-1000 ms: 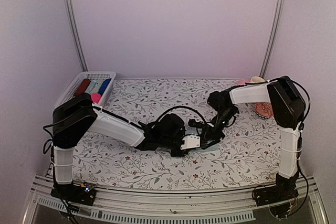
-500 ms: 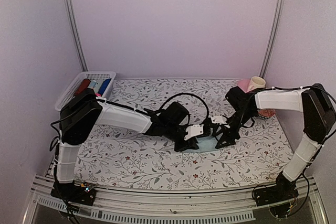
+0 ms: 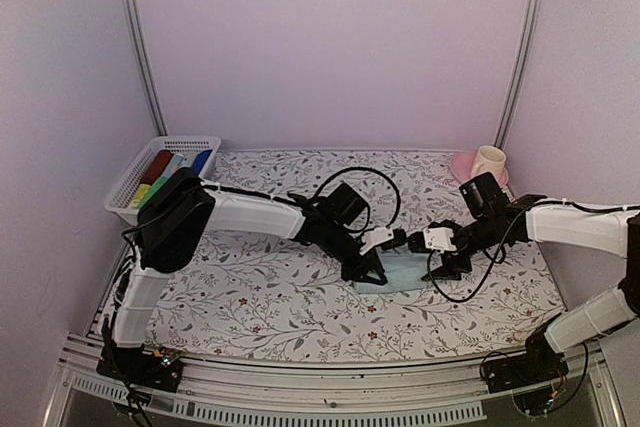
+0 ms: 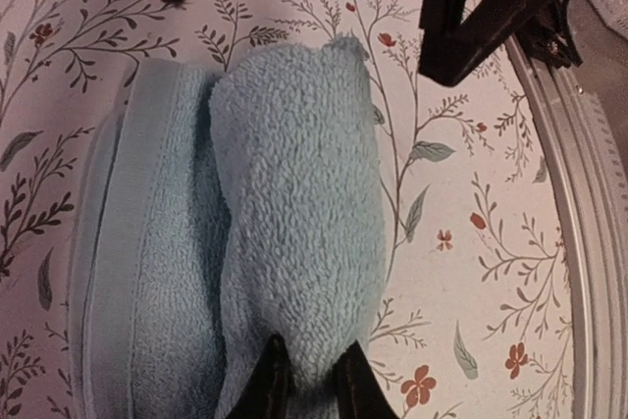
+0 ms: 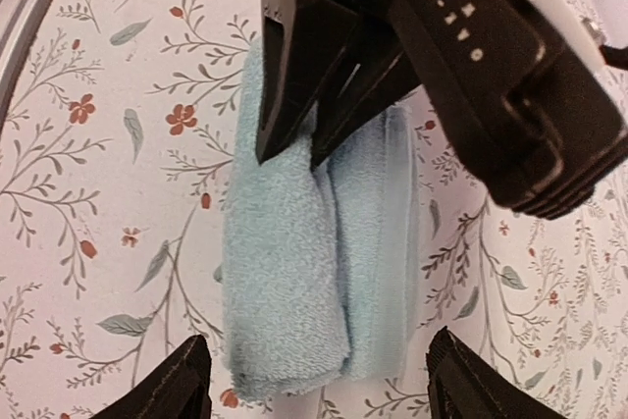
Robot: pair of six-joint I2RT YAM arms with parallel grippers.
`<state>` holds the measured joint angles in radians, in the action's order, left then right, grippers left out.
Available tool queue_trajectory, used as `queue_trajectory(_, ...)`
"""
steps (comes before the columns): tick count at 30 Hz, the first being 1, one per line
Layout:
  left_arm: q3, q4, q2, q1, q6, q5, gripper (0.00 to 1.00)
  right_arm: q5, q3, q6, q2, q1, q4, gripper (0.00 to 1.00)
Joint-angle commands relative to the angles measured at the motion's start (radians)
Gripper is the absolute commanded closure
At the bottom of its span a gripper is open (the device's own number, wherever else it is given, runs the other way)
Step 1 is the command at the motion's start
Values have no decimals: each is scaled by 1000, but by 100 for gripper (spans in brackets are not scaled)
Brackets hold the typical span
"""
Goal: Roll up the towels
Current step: Roll the towel at the center of the board.
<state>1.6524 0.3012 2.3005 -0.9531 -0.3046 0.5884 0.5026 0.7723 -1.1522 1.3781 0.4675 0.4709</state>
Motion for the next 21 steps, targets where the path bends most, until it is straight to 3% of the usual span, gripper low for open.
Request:
queue_trajectory(1, -19, 110, 77, 25, 85, -80, 93, -74, -30, 42, -54, -20, -171, 21)
queue_trajectory(5, -23, 73, 85, 24, 172, -117, 98, -121, -16, 114, -91, -94, -244, 1)
queue_trajectory(14, -65, -64, 114, 17, 479, -185, 100, -179, 28, 421, -151, -165, -236, 1)
queue_trajectory(21, -75, -174, 161, 4, 705, -257, 100, -81, 95, 576, -75, -209, -139, 1)
